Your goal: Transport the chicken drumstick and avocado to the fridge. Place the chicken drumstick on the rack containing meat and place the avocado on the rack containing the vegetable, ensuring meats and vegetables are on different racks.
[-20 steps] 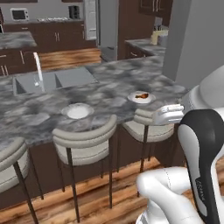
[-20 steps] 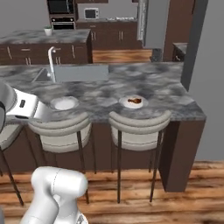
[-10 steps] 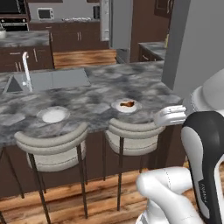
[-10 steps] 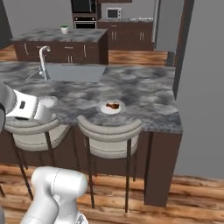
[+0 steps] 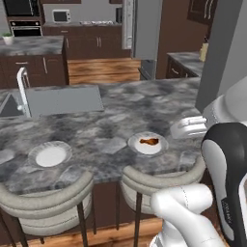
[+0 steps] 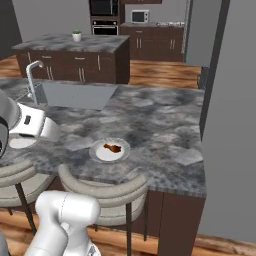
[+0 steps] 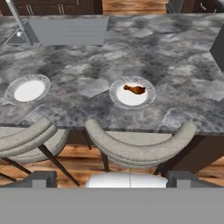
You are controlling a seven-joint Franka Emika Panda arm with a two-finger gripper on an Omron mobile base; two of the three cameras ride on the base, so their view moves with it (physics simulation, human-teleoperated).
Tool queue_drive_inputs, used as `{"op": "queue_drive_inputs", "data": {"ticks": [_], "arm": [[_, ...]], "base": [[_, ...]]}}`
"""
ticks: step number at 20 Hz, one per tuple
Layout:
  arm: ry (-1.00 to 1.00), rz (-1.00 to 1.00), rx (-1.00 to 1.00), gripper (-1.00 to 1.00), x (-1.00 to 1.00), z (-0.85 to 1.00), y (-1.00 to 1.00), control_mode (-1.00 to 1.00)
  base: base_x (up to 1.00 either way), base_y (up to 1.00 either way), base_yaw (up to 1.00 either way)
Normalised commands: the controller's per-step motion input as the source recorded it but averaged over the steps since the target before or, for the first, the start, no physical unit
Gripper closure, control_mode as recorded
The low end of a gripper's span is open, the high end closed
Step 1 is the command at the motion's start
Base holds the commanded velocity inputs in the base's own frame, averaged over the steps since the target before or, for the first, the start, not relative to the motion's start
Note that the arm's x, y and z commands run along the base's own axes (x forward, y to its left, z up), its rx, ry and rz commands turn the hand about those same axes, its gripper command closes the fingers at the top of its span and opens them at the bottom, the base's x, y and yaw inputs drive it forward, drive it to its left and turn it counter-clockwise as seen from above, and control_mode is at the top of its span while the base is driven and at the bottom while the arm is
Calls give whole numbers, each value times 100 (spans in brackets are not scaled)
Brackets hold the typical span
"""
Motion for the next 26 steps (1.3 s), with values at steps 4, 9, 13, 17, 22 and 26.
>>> {"op": "queue_drive_inputs", "data": {"ticks": [4,9,13,17,22,26], "arm": [[0,0,0,-100,0,0,0,100],[0,0,0,-100,0,0,0,100],[0,0,0,-100,0,0,0,100],[0,0,0,-100,0,0,0,100],[12,0,5,-100,95,-61,-68,-100],[15,-1,0,-100,80,-66,-27,-100]], "base": [[100,-29,14],[100,-68,6],[100,-50,-4],[100,-41,-7],[0,0,0],[0,0,0]]}}
